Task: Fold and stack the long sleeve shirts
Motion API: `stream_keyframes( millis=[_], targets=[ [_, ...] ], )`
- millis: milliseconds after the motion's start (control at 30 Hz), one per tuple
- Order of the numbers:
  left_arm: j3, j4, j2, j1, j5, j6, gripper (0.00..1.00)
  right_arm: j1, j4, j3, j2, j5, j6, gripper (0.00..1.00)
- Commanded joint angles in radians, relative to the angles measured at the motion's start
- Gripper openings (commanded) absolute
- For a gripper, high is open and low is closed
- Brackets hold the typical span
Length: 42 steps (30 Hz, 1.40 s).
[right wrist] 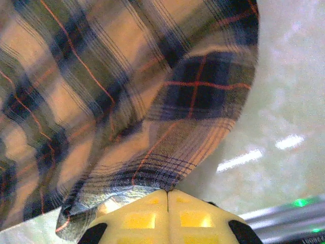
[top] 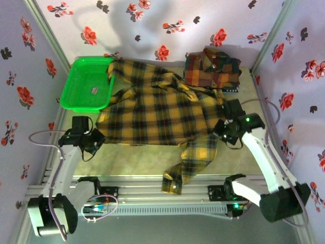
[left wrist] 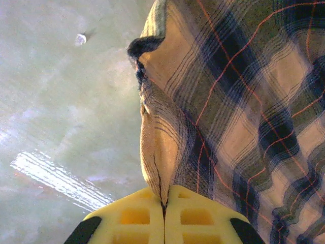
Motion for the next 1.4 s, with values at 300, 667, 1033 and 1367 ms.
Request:
stream_keyframes(
  millis=[300,667,1033,1367],
  targets=[
    [0.082,0.052,0.167,-0.002,-0.082,0.045,0.03,-0.091,0.071,0.26,0.371,-0.053,-0.245,0.0],
    [0.149,0.113,0.344,-0.001,-0.115,0.07,0.06,-0.134,0.084,0.42,0.634,-0.067,-0.317,0.0],
    [0.25,0.152,0.522,-0.009,-0.129,0.088,0.09,-0.143,0.079,0.592,0.872,-0.025,-0.355,0.0],
    [0.306,0.138,0.515,-0.058,-0.134,0.066,0.73,-0.152,0.063,0.638,0.886,-0.043,-0.351,0.48]
  ],
)
